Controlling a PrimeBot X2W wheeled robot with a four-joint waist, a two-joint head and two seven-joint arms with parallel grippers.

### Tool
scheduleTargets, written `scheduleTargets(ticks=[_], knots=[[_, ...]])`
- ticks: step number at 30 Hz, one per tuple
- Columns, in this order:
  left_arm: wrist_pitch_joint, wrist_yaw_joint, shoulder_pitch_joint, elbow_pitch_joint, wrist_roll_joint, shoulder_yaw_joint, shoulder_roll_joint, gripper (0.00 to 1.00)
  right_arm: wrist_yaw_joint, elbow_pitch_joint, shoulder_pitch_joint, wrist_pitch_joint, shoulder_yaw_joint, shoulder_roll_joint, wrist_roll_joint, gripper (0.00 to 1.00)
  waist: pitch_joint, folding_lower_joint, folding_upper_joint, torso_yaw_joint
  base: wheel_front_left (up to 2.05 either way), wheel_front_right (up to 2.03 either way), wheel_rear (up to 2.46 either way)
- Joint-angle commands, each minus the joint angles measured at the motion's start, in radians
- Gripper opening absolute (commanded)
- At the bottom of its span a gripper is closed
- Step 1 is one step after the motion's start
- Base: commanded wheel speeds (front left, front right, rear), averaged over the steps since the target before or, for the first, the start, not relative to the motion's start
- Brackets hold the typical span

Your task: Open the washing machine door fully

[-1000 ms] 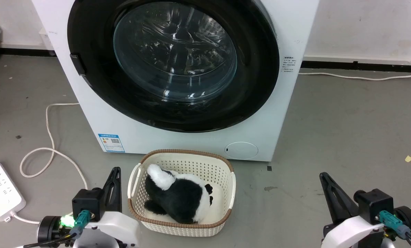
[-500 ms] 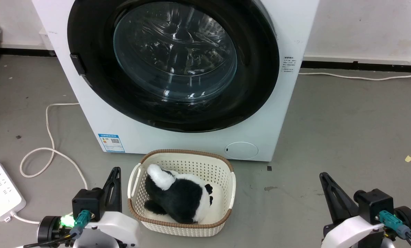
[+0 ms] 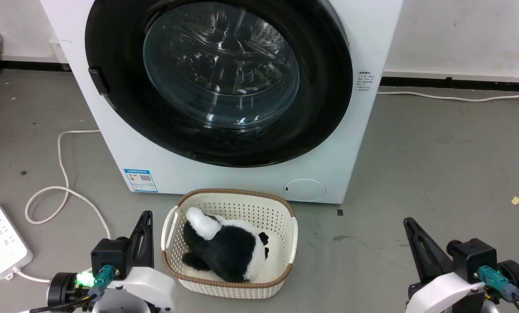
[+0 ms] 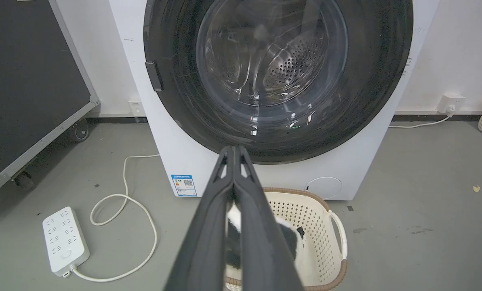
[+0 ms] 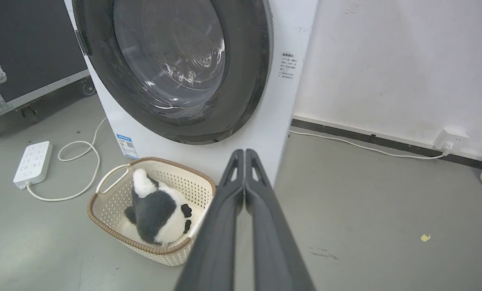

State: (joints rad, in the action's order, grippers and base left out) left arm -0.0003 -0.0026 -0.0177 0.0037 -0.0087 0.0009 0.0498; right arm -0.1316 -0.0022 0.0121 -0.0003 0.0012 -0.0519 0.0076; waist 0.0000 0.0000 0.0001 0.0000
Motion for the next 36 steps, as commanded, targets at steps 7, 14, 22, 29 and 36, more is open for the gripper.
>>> scheduleTargets(ticks=[7, 14, 22, 29, 36], knots=[[0.0, 0.003, 0.018, -0.004, 0.009, -0.001, 0.0, 0.0, 0.001, 0.002, -0.012, 0.0, -0.001, 0.002, -0.008, 0.0, 0.0, 0.0, -0.0001, 0.0, 0.0, 0.0, 0.0], [0.0, 0.003, 0.018, -0.004, 0.009, -0.001, 0.0, 0.0, 0.001, 0.002, -0.012, 0.0, -0.001, 0.002, -0.008, 0.0, 0.0, 0.0, -0.0001, 0.0, 0.0, 0.0, 0.0], [0.0, 0.003, 0.018, -0.004, 0.009, -0.001, 0.0, 0.0, 0.001, 0.002, -0.012, 0.0, -0.001, 0.002, -0.008, 0.0, 0.0, 0.0, -0.0001, 0.0, 0.0, 0.0, 0.0], [0.0, 0.003, 0.018, -0.004, 0.009, -0.001, 0.0, 0.0, 0.001, 0.002, -0.012, 0.0, -0.001, 0.002, -0.008, 0.0, 0.0, 0.0, -0.0001, 0.0, 0.0, 0.0, 0.0], [0.0, 0.003, 0.018, -0.004, 0.009, -0.001, 0.0, 0.0, 0.001, 0.002, -0.012, 0.0, -0.001, 0.002, -0.008, 0.0, 0.0, 0.0, -0.0001, 0.0, 0.0, 0.0, 0.0]])
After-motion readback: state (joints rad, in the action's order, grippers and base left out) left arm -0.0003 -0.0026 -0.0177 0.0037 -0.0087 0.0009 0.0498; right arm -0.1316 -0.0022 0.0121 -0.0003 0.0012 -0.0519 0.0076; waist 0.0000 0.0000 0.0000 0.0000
